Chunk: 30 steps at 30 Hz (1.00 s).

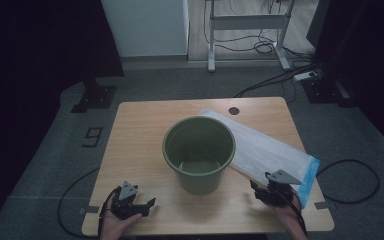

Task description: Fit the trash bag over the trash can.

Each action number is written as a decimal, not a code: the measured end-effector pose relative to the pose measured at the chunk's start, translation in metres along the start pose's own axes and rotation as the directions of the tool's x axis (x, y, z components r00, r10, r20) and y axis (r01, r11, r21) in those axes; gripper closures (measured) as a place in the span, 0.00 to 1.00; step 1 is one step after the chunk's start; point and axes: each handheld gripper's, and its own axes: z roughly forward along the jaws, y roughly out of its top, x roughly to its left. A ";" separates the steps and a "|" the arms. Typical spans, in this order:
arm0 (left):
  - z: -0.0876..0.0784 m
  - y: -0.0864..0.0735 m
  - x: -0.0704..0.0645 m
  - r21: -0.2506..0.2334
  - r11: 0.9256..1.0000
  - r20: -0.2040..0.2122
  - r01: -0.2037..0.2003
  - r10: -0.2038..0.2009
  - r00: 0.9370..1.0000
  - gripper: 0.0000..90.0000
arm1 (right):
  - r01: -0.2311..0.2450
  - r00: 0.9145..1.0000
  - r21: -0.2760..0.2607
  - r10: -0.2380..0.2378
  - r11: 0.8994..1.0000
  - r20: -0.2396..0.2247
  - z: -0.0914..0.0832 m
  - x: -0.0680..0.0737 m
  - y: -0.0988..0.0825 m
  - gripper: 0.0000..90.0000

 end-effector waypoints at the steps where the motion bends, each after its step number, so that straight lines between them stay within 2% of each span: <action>1: 0.000 0.000 0.000 0.000 1.000 0.000 -0.001 0.001 1.000 0.16 | 0.003 1.000 0.006 -0.003 1.000 -0.008 0.007 0.001 0.003 0.37; 2: 0.000 -0.001 0.001 0.000 1.000 -0.001 -0.001 0.001 1.000 0.16 | 0.006 0.999 0.023 -0.005 1.000 -0.040 0.026 0.002 0.008 0.43; 3: -0.001 -0.001 0.001 0.000 1.000 -0.004 0.002 -0.002 1.000 0.16 | 0.000 0.998 0.039 0.002 0.999 -0.057 0.035 0.001 0.011 0.44; 4: -0.001 -0.001 0.001 0.000 1.000 -0.004 0.002 -0.002 1.000 0.16 | 0.000 0.998 0.039 0.002 0.999 -0.057 0.035 0.001 0.011 0.44; 5: -0.001 -0.001 0.002 -0.001 1.000 -0.002 0.003 -0.003 1.000 0.16 | -0.004 0.998 0.054 0.007 0.999 -0.057 0.044 0.000 0.013 0.45; 6: -0.001 -0.001 0.002 -0.002 1.000 -0.002 0.003 -0.003 1.000 0.16 | -0.016 0.998 0.089 0.022 0.996 -0.062 0.057 0.000 0.015 0.52; 7: -0.002 -0.001 0.004 -0.002 1.000 -0.005 0.005 -0.005 1.000 0.16 | -0.011 0.998 0.100 0.016 0.995 -0.055 0.060 0.000 0.016 0.56; 8: -0.002 -0.001 0.004 -0.002 1.000 -0.005 0.005 -0.005 1.000 0.16 | -0.011 0.998 0.100 0.016 0.995 -0.055 0.060 0.000 0.016 0.56; 9: -0.002 -0.002 0.005 0.000 1.000 -0.006 0.004 -0.004 1.000 0.16 | -0.017 0.999 0.126 0.023 0.992 -0.044 0.064 0.000 0.015 0.66; 10: -0.002 -0.003 0.007 -0.001 1.000 -0.009 0.012 -0.012 1.000 0.16 | -0.023 0.999 0.128 0.029 0.992 -0.044 0.064 -0.001 0.014 0.73; 14: -0.003 -0.003 0.007 0.000 1.000 -0.020 0.006 -0.006 1.000 0.16 | -0.030 0.997 0.124 0.038 0.992 -0.067 0.059 -0.004 0.010 0.84; 15: -0.003 -0.002 0.005 -0.005 1.000 -0.019 0.004 -0.005 1.000 0.16 | -0.026 0.997 0.124 0.035 0.992 -0.066 0.053 -0.007 0.006 0.91; 17: -0.003 -0.002 0.005 -0.003 1.000 -0.017 0.001 -0.001 1.000 0.16 | -0.036 0.997 0.132 0.045 0.991 -0.062 0.047 -0.009 0.002 0.95; 21: -0.002 -0.002 0.003 0.003 1.000 -0.013 -0.006 0.006 1.000 0.16 | -0.033 0.997 0.130 0.042 0.991 -0.066 0.033 -0.014 -0.006 0.98; 25: -0.002 -0.002 0.003 -0.003 1.000 -0.007 -0.004 0.004 1.000 0.16 | -0.038 0.998 0.144 0.046 0.989 -0.053 0.006 -0.026 -0.023 0.98; 30: 0.001 -0.002 0.001 0.006 1.000 -0.003 -0.009 0.009 1.000 0.16 | -0.053 0.997 0.143 0.061 0.988 -0.053 -0.009 -0.033 -0.034 0.98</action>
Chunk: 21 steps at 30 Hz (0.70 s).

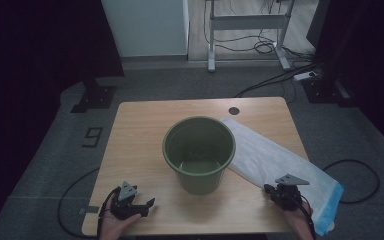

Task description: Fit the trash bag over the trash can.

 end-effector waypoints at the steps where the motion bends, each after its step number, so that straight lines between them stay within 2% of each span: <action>1: 0.000 0.000 0.000 0.000 1.000 0.000 0.000 0.000 1.000 0.16 | 0.000 1.000 0.000 0.000 1.000 0.000 0.000 0.000 0.000 0.98; 2: 0.001 0.000 -0.001 0.000 1.000 0.000 -0.003 0.003 1.000 0.16 | -0.001 1.000 0.000 0.001 1.000 -0.001 -0.001 0.000 -0.001 0.95; 3: 0.001 0.001 -0.002 0.001 1.000 0.002 -0.006 0.006 1.000 0.16 | 0.005 1.000 0.003 -0.005 1.000 -0.004 0.000 0.002 0.001 0.77; 4: 0.001 0.001 -0.003 0.002 1.000 0.002 -0.010 0.010 1.000 0.16 | 0.005 1.000 0.003 -0.005 1.000 -0.004 0.000 0.002 0.001 0.77; 6: 0.001 0.002 -0.003 -0.003 1.000 0.005 -0.010 0.010 1.000 0.16 | 0.022 1.000 -0.006 -0.022 1.000 0.012 0.002 0.008 0.005 0.61; 7: 0.001 0.002 -0.003 -0.004 1.000 0.007 -0.006 0.006 1.000 0.16 | 0.047 0.999 -0.036 -0.047 0.998 0.011 0.005 0.017 0.012 0.50; 8: 0.001 0.002 -0.003 -0.004 1.000 0.007 -0.006 0.006 1.000 0.16 | 0.047 0.999 -0.036 -0.047 0.998 0.011 0.005 0.017 0.012 0.50; 10: 0.002 0.001 -0.003 0.002 1.000 0.006 -0.008 0.008 1.000 0.16 | 0.077 0.997 -0.069 -0.076 0.995 0.013 0.016 0.031 0.028 0.40; 11: 0.002 0.001 -0.003 0.002 1.000 0.006 -0.008 0.008 1.000 0.16 | 0.077 0.997 -0.069 -0.076 0.995 0.013 0.016 0.031 0.028 0.40; 14: 0.001 0.001 -0.003 0.000 1.000 0.004 -0.010 0.010 1.000 0.16 | 0.092 0.996 -0.067 -0.092 0.994 0.010 0.035 0.040 0.042 0.36; 15: 0.001 0.001 -0.003 -0.004 1.000 0.008 -0.006 0.006 1.000 0.16 | 0.091 0.996 -0.059 -0.091 0.994 -0.003 0.049 0.045 0.052 0.34; 16: 0.000 0.001 -0.003 -0.009 1.000 0.012 -0.006 0.007 1.000 0.16 | 0.091 0.996 -0.059 -0.091 0.994 -0.003 0.049 0.045 0.052 0.34; 17: 0.000 0.001 -0.002 -0.013 1.000 0.018 -0.009 0.009 1.000 0.16 | 0.113 0.994 -0.041 -0.113 0.993 0.002 0.062 0.052 0.059 0.33; 18: 0.000 0.001 -0.002 -0.013 1.000 0.018 -0.009 0.009 1.000 0.16 | 0.113 0.994 -0.041 -0.113 0.993 0.002 0.062 0.052 0.059 0.33; 20: -0.001 0.000 0.000 -0.015 1.000 0.017 -0.011 0.011 1.000 0.16 | 0.142 0.989 -0.011 -0.141 0.990 0.050 0.076 0.056 0.067 0.33; 21: -0.001 0.000 0.000 -0.015 1.000 0.017 -0.011 0.011 1.000 0.16 | 0.141 0.988 -0.003 -0.141 0.990 0.058 0.079 0.056 0.068 0.34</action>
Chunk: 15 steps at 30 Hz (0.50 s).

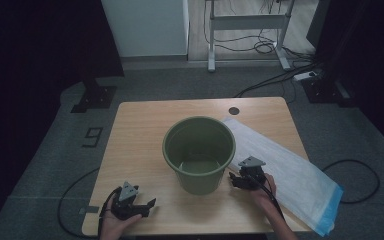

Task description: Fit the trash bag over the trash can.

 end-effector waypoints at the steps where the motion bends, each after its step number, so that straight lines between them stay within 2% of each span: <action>1: 0.000 0.000 0.001 -0.001 1.000 0.001 0.002 -0.002 1.000 0.16 | -0.007 1.000 0.006 0.007 1.000 0.009 0.002 -0.001 0.001 0.34; 4: -0.002 -0.001 0.003 -0.006 1.000 -0.002 0.009 -0.009 1.000 0.16 | -0.008 1.000 0.011 0.007 1.000 0.008 0.005 -0.003 0.001 0.35; 6: -0.003 -0.001 0.003 -0.009 1.000 -0.003 0.012 -0.012 1.000 0.16 | -0.013 1.000 0.006 0.013 1.000 0.013 0.006 -0.005 0.001 0.40; 7: -0.003 -0.001 0.004 -0.010 1.000 -0.004 0.013 -0.013 1.000 0.16 | -0.020 1.000 0.002 0.020 1.000 0.012 0.006 -0.006 0.000 0.45; 8: -0.003 -0.001 0.004 -0.010 1.000 -0.005 0.013 -0.013 1.000 0.16 | -0.033 0.999 -0.005 0.033 0.999 0.001 0.005 -0.009 -0.001 0.62; 9: -0.002 -0.001 0.004 -0.009 1.000 -0.004 0.013 -0.013 1.000 0.16 | -0.033 0.999 -0.005 0.033 0.999 0.001 0.005 -0.009 -0.001 0.62; 11: -0.002 -0.001 0.003 -0.006 1.000 -0.004 0.009 -0.009 1.000 0.16 | -0.046 0.999 0.003 0.046 0.999 0.004 0.004 -0.013 -0.001 0.78; 12: -0.002 -0.001 0.003 -0.005 1.000 -0.004 0.007 -0.007 1.000 0.16 | -0.057 0.998 0.008 0.057 0.998 0.019 0.003 -0.017 -0.001 0.90; 14: -0.002 -0.001 0.002 -0.004 1.000 -0.003 0.004 -0.004 1.000 0.17 | -0.067 0.998 0.011 0.067 0.998 0.022 0.003 -0.021 -0.001 0.96; 15: -0.002 -0.001 0.002 -0.004 1.000 -0.003 0.004 -0.004 1.000 0.17 | -0.067 0.998 0.011 0.067 0.998 0.022 0.003 -0.021 -0.001 0.96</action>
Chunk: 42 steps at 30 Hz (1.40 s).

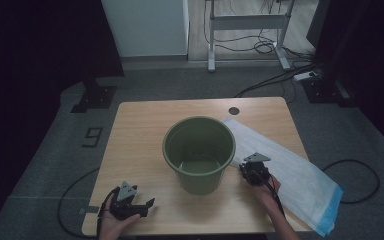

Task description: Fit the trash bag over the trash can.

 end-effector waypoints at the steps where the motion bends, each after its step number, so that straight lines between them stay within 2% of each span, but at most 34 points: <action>1: 0.000 0.000 0.000 0.002 1.000 0.000 -0.001 0.001 1.000 0.17 | -0.004 1.000 0.000 0.004 1.000 -0.001 0.000 -0.003 0.000 0.98; 3: 0.000 0.000 0.000 0.002 1.000 -0.002 0.001 -0.001 1.000 0.17 | -0.036 0.999 -0.045 0.036 0.998 -0.002 -0.005 -0.012 -0.001 0.99; 4: 0.001 0.000 0.001 0.002 1.000 -0.001 0.002 -0.002 1.000 0.17 | -0.036 0.999 -0.045 0.036 0.998 -0.002 -0.005 -0.012 -0.001 0.99; 6: 0.001 -0.001 0.001 0.003 1.000 -0.001 0.005 -0.005 1.000 0.17 | -0.072 0.997 -0.099 0.071 0.992 -0.019 -0.014 -0.016 0.001 0.99; 7: 0.001 -0.001 0.002 0.006 1.000 0.000 0.005 -0.005 1.000 0.17 | -0.103 0.995 -0.155 0.100 0.982 -0.031 -0.024 -0.020 0.004 0.99; 9: 0.001 -0.001 0.002 0.007 1.000 -0.001 0.004 -0.004 1.000 0.17 | -0.136 0.991 -0.209 0.131 0.968 -0.038 -0.034 -0.025 0.008 0.99; 10: 0.001 -0.001 0.002 0.006 1.000 -0.001 0.003 -0.003 1.000 0.17 | -0.136 0.991 -0.209 0.131 0.968 -0.038 -0.034 -0.025 0.008 0.99; 11: 0.000 -0.001 0.002 0.003 1.000 0.000 0.005 -0.005 1.000 0.17 | -0.155 0.988 -0.236 0.148 0.959 -0.047 -0.040 -0.028 0.010 0.99; 13: -0.001 -0.001 0.002 0.001 1.000 -0.001 0.005 -0.005 1.000 0.17 | -0.193 0.981 -0.308 0.176 0.932 -0.083 -0.061 -0.035 0.021 0.99; 15: 0.000 -0.001 0.002 0.001 1.000 -0.001 0.007 -0.007 1.000 0.17 | -0.199 0.980 -0.340 0.177 0.919 -0.095 -0.073 -0.038 0.029 0.99; 16: 0.000 -0.001 0.002 0.001 1.000 -0.001 0.007 -0.007 1.000 0.17 | -0.199 0.980 -0.340 0.177 0.919 -0.095 -0.073 -0.038 0.029 0.99; 17: 0.000 -0.001 0.002 0.003 1.000 -0.002 0.007 -0.007 1.000 0.17 | -0.208 0.978 -0.360 0.182 0.910 -0.104 -0.080 -0.040 0.034 0.99; 18: 0.000 -0.002 0.003 0.003 1.000 -0.002 0.008 -0.008 1.000 0.17 | -0.217 0.976 -0.386 0.188 0.897 -0.113 -0.090 -0.042 0.040 0.99; 19: 0.000 -0.002 0.003 0.005 1.000 -0.001 0.009 -0.009 1.000 0.17 | -0.235 0.971 -0.418 0.197 0.878 -0.132 -0.102 -0.045 0.048 0.99; 21: 0.001 -0.002 0.003 0.006 1.000 -0.001 0.010 -0.010 1.000 0.17 | -0.256 0.966 -0.450 0.208 0.856 -0.154 -0.115 -0.045 0.056 0.99; 22: 0.001 -0.002 0.003 0.006 1.000 -0.001 0.010 -0.010 1.000 0.17 | -0.256 0.966 -0.450 0.208 0.856 -0.154 -0.115 -0.045 0.056 0.99; 24: 0.001 -0.002 0.003 0.008 1.000 0.000 0.012 -0.012 1.000 0.17 | -0.263 0.964 -0.485 0.204 0.834 -0.172 -0.128 -0.044 0.063 0.99; 25: 0.001 -0.003 0.003 0.009 1.000 0.002 0.013 -0.013 1.000 0.17 | -0.257 0.965 -0.509 0.194 0.822 -0.174 -0.137 -0.042 0.068 0.99; 26: 0.001 -0.003 0.003 0.009 1.000 0.002 0.013 -0.013 1.000 0.17 | -0.257 0.965 -0.509 0.194 0.822 -0.174 -0.137 -0.042 0.068 0.99; 28: 0.002 -0.003 0.002 0.010 1.000 0.001 0.011 -0.011 1.000 0.17 | -0.237 0.971 -0.529 0.175 0.815 -0.166 -0.145 -0.040 0.074 0.99; 29: 0.002 -0.003 0.002 0.010 1.000 0.002 0.012 -0.012 1.000 0.17 | -0.233 0.972 -0.553 0.169 0.800 -0.165 -0.155 -0.040 0.081 0.99; 30: 0.002 -0.003 0.002 0.010 1.000 0.002 0.012 -0.012 1.000 0.17 | -0.233 0.972 -0.553 0.169 0.800 -0.165 -0.155 -0.040 0.081 0.99; 34: 0.002 -0.003 0.003 0.013 1.000 0.001 0.013 -0.013 1.000 0.17 | -0.219 0.975 -0.590 0.157 0.778 -0.154 -0.170 -0.038 0.092 0.99; 36: 0.003 -0.003 0.003 0.019 1.000 0.005 0.013 -0.013 1.000 0.17 | -0.185 0.982 -0.610 0.128 0.770 -0.136 -0.183 -0.036 0.099 0.99; 39: 0.004 -0.003 0.002 0.027 1.000 0.010 0.010 -0.010 1.000 0.17 | -0.168 0.985 -0.619 0.113 0.767 -0.128 -0.190 -0.034 0.102 0.99; 41: 0.005 -0.003 0.002 0.032 0.999 0.012 0.009 -0.009 1.000 0.17 | -0.162 0.986 -0.630 0.100 0.759 -0.134 -0.198 -0.032 0.106 0.99; 42: 0.005 -0.004 0.002 0.033 0.999 0.012 0.011 -0.011 1.000 0.17 | -0.156 0.987 -0.641 0.091 0.752 -0.133 -0.203 -0.031 0.107 0.99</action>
